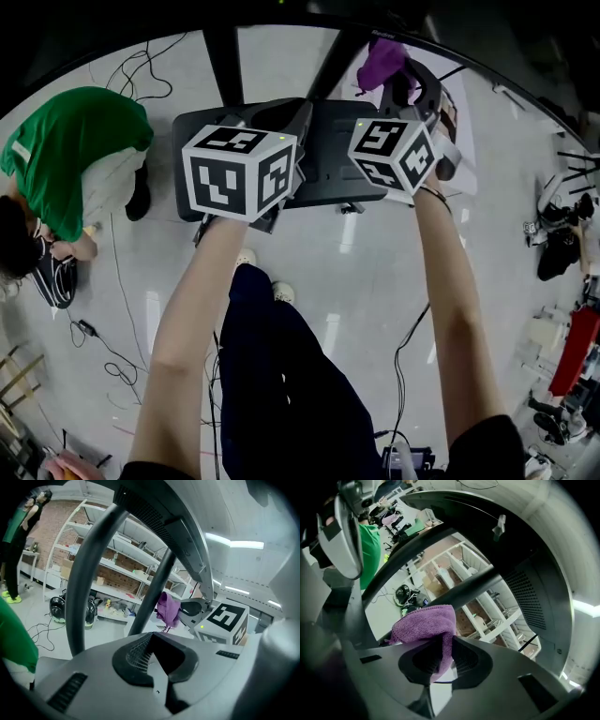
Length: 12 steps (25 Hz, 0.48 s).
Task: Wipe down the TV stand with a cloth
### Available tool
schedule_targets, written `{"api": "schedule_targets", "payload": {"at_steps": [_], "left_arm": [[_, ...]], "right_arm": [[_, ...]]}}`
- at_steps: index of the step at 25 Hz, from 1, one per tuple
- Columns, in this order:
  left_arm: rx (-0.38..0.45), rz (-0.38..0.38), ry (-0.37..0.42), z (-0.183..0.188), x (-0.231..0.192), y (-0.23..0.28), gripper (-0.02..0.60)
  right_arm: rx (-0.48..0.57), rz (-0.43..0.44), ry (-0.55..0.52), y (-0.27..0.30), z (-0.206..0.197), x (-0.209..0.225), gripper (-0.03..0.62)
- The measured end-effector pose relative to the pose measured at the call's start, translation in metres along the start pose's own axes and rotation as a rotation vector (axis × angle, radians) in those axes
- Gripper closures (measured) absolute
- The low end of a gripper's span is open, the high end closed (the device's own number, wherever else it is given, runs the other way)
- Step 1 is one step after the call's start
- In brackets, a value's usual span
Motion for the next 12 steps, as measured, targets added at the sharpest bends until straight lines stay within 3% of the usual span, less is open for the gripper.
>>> {"api": "schedule_targets", "payload": {"at_steps": [5,9,12], "left_arm": [[0.007,-0.005,0.011,0.011,-0.004,0.006,0.575],[-0.005,0.003,-0.009,0.003,-0.013,0.009,0.575],[-0.012,0.002,-0.021,-0.003,-0.016,0.010,0.575]], "right_arm": [[0.009,-0.097,0.116,0.012,0.015,0.025,0.525],[0.016,-0.112,0.178,0.020,0.031,0.028,0.525],[0.021,-0.117,0.165,0.024,0.039,0.025,0.525]]}}
Point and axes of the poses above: the fingertips, and each gripper's own axes: y forward along the fingers, x to its right, z out of its top, the point moved 1 cm from there along -y, backward along the fingers, and after that the axes turned 3 degrees about -x, right-handed, at the moved point
